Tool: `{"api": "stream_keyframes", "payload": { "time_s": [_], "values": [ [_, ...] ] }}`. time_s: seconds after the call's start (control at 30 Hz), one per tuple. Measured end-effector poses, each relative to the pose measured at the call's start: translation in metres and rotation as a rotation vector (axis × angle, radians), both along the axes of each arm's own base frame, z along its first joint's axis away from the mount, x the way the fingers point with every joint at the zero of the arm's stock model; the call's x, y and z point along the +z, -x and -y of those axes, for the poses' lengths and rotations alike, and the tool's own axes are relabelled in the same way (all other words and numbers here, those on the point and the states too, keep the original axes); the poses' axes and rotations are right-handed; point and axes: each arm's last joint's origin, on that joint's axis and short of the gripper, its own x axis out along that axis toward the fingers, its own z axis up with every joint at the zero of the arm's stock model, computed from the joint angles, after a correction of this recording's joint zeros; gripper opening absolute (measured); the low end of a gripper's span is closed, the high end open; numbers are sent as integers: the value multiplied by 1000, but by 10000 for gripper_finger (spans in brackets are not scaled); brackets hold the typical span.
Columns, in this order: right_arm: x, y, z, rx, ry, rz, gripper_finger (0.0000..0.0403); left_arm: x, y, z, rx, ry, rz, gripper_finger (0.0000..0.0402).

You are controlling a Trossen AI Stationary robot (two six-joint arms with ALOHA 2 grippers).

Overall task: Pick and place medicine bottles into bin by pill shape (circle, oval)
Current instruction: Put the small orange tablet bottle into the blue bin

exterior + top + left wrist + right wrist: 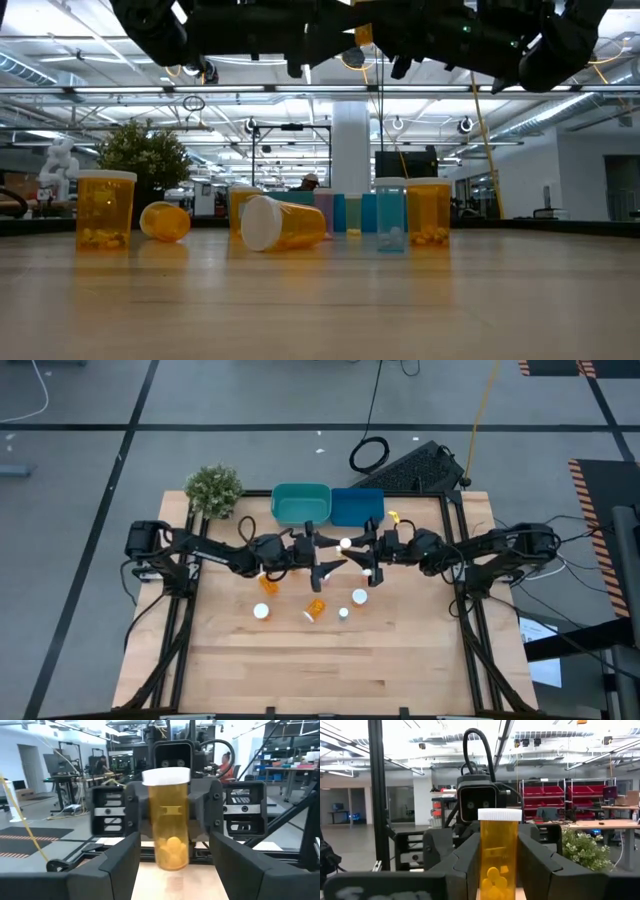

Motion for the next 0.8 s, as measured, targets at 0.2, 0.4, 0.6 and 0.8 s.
{"api": "stream_keyframes", "payload": {
  "time_s": [0.2,0.4,0.6,0.8],
  "values": [
    [-1,-5,0,1,0,-3,102,-1,0,0,0,0,-6,206],
    [-1,-5,0,5,0,-5,102,-1,0,-2,6,2,-15,143],
    [-2,-5,0,3,2,-12,102,-3,0,-6,-2,10,-32,103],
    [-3,-5,0,3,0,-23,102,-4,0,-6,-10,7,-45,105]
  ]
}}
